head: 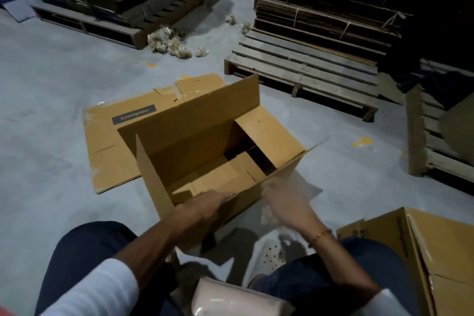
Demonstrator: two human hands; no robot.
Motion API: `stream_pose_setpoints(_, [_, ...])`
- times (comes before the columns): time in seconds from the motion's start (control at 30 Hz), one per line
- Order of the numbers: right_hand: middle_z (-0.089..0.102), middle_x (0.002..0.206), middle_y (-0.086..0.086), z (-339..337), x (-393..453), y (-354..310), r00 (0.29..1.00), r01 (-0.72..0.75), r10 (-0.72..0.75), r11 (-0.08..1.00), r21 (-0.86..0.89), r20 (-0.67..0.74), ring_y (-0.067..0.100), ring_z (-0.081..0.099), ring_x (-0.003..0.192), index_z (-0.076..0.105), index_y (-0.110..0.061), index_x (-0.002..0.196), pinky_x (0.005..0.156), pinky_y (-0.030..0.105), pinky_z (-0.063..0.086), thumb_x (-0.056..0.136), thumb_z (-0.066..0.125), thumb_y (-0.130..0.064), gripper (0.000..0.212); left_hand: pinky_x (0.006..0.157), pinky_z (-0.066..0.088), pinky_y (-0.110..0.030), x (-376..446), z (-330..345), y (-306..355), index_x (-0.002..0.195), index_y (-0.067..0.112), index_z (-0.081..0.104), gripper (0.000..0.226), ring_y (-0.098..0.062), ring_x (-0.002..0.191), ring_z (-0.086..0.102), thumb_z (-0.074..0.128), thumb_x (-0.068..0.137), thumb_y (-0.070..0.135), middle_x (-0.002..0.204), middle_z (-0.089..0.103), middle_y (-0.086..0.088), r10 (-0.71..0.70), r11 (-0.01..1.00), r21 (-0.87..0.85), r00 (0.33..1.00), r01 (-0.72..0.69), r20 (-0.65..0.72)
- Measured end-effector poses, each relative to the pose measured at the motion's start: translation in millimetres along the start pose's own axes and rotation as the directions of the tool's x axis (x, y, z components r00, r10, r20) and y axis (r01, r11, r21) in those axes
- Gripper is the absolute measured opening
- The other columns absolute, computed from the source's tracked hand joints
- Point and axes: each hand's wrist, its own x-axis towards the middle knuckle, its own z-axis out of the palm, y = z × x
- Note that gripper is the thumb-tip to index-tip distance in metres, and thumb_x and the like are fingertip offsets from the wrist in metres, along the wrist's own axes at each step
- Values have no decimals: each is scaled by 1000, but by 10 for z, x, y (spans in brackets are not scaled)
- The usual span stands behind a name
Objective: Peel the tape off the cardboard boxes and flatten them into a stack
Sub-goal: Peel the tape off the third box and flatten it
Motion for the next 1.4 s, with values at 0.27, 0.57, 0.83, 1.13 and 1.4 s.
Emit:
stream_pose_setpoints(0.27, [71, 110, 5, -524, 707, 44, 930, 141, -329, 735, -663, -166, 32, 66, 92, 67, -23, 108, 75, 40, 52, 95, 46, -28, 25, 98, 51, -38, -128, -336, -671, 150, 45, 34, 52, -20, 111, 60, 51, 103, 33, 131, 59, -2, -312, 887, 392, 942, 244, 121])
stream_pose_setpoints(0.57, [65, 95, 9, -510, 1514, -306, 944, 208, 182, 325, -922, 277, 31, 63, 89, 65, -15, 85, 82, 38, 53, 90, 54, -21, 14, 114, 31, -62, 207, -385, -550, 142, 34, 47, 44, -28, 136, 45, 55, 100, 37, 145, 50, 1, -284, 940, 237, 946, 244, 154])
stream_pose_setpoints(0.83, [63, 111, 5, -417, 1860, -362, 875, 249, 362, 232, -940, 321, 29, 61, 96, 66, -18, 114, 80, 39, 48, 86, 59, -26, 30, 107, 44, -49, 655, -58, 21, 148, 46, 38, 51, -24, 131, 51, 48, 104, 23, 146, 54, 0, 67, 993, -99, 996, -61, 62])
stream_pose_setpoints(1.13, [55, 144, 6, -81, 2012, -228, 922, 331, 152, 165, -929, 356, 31, 57, 126, 38, -36, 153, 93, 40, 51, 96, 47, -25, 58, 123, 15, -48, 565, -31, 38, 156, 49, 17, 69, -24, 153, 15, 44, 95, 68, 168, 14, 6, 15, 952, -286, 917, 108, 399])
stream_pose_setpoints(1.4, [70, 112, 2, 368, 1916, 263, 880, 393, 305, -39, -919, 363, 26, 72, 91, 65, -23, 124, 72, 34, 56, 83, 62, -32, 41, 120, 18, -47, 613, 50, -264, 155, 30, 35, 72, -32, 152, 18, 35, 96, 71, 167, 17, -7, -302, 885, -265, 906, 382, 295])
